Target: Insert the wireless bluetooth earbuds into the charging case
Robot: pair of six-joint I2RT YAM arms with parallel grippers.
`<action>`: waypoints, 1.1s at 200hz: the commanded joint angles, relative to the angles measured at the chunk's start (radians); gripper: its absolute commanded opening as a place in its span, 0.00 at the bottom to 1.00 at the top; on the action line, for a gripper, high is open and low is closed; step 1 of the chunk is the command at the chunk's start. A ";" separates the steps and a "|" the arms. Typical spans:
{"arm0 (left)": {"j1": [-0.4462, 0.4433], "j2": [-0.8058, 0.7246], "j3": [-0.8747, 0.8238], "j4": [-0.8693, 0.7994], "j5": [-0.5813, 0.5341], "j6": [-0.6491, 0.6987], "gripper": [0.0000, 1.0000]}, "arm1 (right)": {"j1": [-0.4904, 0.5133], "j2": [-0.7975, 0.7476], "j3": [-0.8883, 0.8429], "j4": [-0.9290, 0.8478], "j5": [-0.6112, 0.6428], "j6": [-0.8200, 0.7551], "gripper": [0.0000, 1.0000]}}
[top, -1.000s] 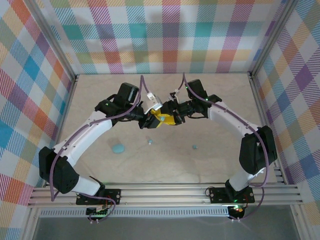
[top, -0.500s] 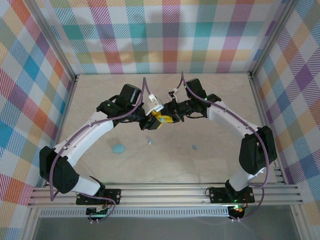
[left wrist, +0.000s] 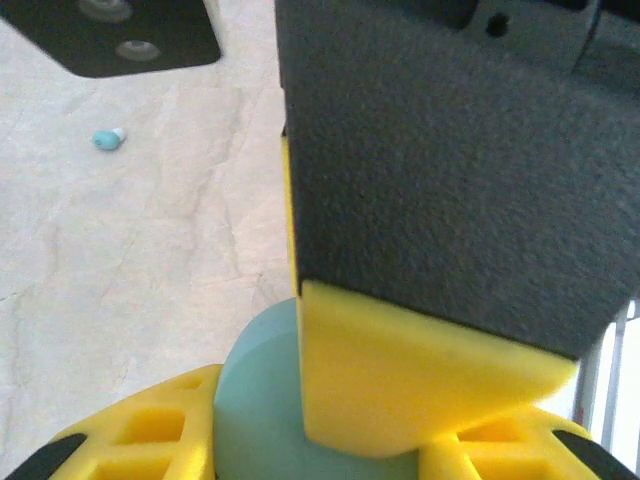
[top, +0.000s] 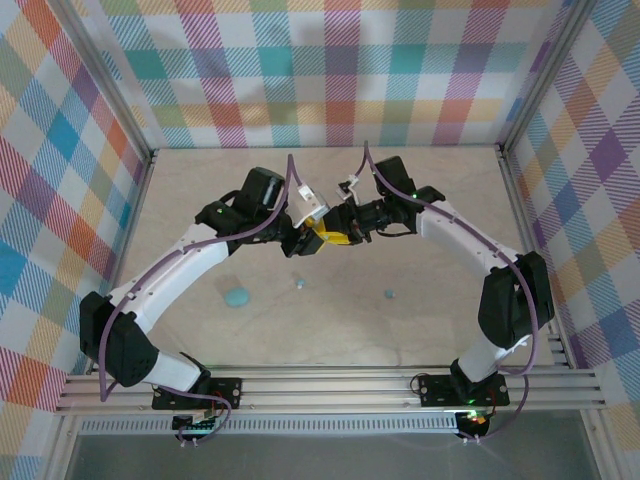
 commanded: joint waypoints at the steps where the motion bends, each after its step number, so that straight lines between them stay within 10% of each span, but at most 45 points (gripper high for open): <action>1: 0.001 0.006 0.019 0.072 -0.026 -0.021 0.18 | 0.008 0.017 0.032 -0.041 -0.078 -0.030 0.22; 106: 0.033 -0.404 -0.389 0.530 -0.373 -0.257 1.00 | -0.113 -0.212 -0.226 0.438 0.184 0.439 0.10; 220: 0.130 -0.225 -0.452 1.173 0.229 -0.490 0.89 | -0.113 -0.310 -0.244 0.557 0.166 0.695 0.11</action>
